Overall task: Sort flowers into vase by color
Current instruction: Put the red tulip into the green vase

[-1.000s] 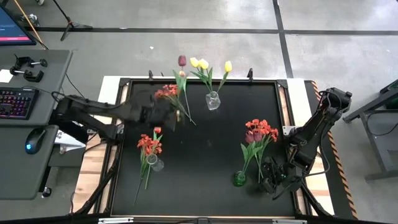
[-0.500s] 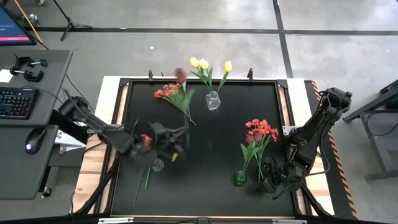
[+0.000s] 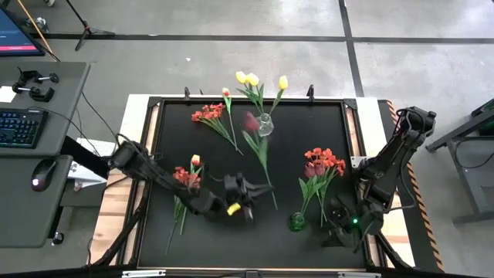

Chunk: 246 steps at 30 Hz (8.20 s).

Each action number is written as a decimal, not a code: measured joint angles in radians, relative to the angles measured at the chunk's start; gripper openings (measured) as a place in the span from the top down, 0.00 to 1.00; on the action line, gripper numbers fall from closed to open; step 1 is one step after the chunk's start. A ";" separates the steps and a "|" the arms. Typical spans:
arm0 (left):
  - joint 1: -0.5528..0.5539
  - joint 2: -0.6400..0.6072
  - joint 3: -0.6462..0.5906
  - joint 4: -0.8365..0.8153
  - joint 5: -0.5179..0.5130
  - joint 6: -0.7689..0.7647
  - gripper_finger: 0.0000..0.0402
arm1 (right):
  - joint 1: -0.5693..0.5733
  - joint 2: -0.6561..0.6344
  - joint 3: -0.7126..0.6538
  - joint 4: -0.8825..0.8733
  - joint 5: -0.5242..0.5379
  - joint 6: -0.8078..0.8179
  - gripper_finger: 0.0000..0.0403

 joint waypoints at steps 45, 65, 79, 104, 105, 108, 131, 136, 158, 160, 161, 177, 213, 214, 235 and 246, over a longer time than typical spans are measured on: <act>-0.028 0.446 0.493 -0.286 0.131 0.175 1.00 | -0.010 -0.320 0.000 0.039 0.448 -0.147 0.01; 0.041 0.498 0.554 -0.300 0.117 0.177 1.00 | -0.010 -0.320 0.000 0.039 0.448 -0.165 0.01; 0.062 0.498 0.542 -0.382 0.086 0.199 1.00 | -0.010 -0.320 0.000 0.039 0.448 -0.163 0.01; 0.064 0.531 0.542 -0.502 0.066 0.004 0.99 | -0.010 -0.319 0.000 0.046 0.456 -0.162 0.01; 0.063 0.531 0.543 -0.513 0.066 0.003 0.98 | -0.010 -0.319 0.000 0.046 0.456 -0.162 0.01; 0.057 0.531 0.542 -0.517 0.066 0.031 0.95 | -0.010 -0.319 0.000 0.046 0.456 -0.162 0.01; -0.055 0.474 0.542 -0.614 0.035 0.053 0.52 | -0.010 -0.320 0.000 0.065 0.231 -0.054 0.01; -0.085 0.356 0.542 -0.849 -0.046 0.090 0.51 | -0.010 -0.320 0.000 0.029 0.043 0.090 0.01; 0.014 -0.063 0.543 -1.836 -0.405 -0.380 0.51 | -0.022 -0.148 0.000 -0.494 -0.283 0.355 0.40; 0.031 -0.063 0.543 -1.835 -0.405 -0.431 0.52 | -0.042 -0.197 0.000 -0.578 -0.201 0.326 0.62; 0.038 -0.063 0.543 -1.831 -0.406 -0.456 0.53 | -0.050 -0.231 0.000 -0.622 -0.161 0.314 0.74; 0.256 -0.184 0.542 -1.248 0.147 0.272 0.99 | -0.177 -0.823 0.103 -0.867 0.681 0.071 1.00; 0.315 -0.555 0.542 -1.632 0.719 0.299 1.00 | -0.298 -0.090 0.902 -1.151 0.611 -0.288 1.00; 0.294 -0.555 0.539 -1.637 0.696 0.296 1.00 | -0.296 -0.091 0.918 -1.202 0.612 -0.259 1.00; 0.139 -0.596 0.234 -1.169 0.426 0.135 1.00 | -0.251 -0.061 0.897 -1.296 0.413 -0.021 1.00; 0.139 -0.604 0.234 -1.169 0.393 0.160 1.00 | -0.251 0.017 0.897 -1.177 0.416 -0.068 1.00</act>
